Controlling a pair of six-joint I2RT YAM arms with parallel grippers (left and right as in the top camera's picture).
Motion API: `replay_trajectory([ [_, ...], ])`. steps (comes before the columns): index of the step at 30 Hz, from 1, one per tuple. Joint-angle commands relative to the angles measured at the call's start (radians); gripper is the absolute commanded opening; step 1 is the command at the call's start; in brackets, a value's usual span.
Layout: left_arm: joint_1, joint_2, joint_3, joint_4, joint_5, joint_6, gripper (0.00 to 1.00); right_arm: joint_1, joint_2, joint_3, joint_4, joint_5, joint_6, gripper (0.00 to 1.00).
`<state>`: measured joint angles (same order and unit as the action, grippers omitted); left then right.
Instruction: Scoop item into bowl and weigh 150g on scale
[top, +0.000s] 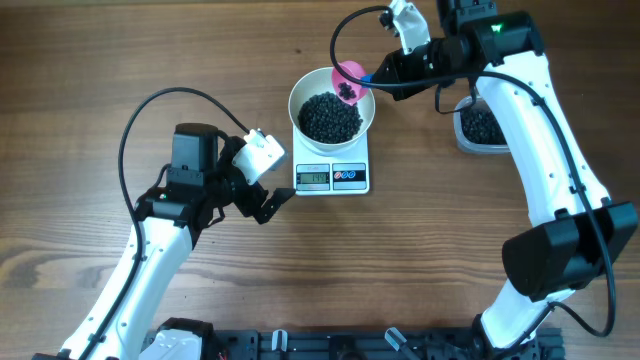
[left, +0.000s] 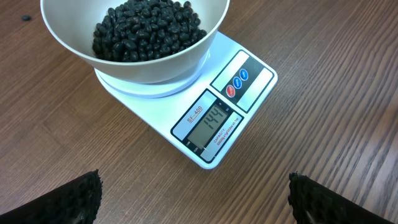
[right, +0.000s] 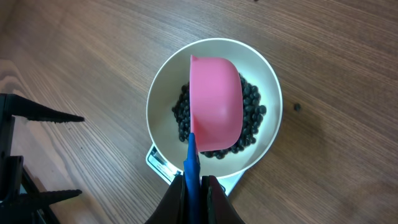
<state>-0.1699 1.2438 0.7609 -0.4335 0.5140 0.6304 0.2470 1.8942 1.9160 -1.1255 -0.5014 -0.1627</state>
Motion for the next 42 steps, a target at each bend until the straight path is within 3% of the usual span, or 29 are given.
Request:
replay_trajectory([
  [1, 0.004, 0.003, -0.005, 0.0, 0.001, -0.006, 1.0, 0.002, -0.036, 0.031, -0.005, -0.012, -0.021, 0.04],
  [42, 0.004, 0.003, -0.005, 0.0, 0.001, -0.006, 1.0, 0.002, -0.074, 0.031, -0.047, 0.121, -0.07, 0.04],
])
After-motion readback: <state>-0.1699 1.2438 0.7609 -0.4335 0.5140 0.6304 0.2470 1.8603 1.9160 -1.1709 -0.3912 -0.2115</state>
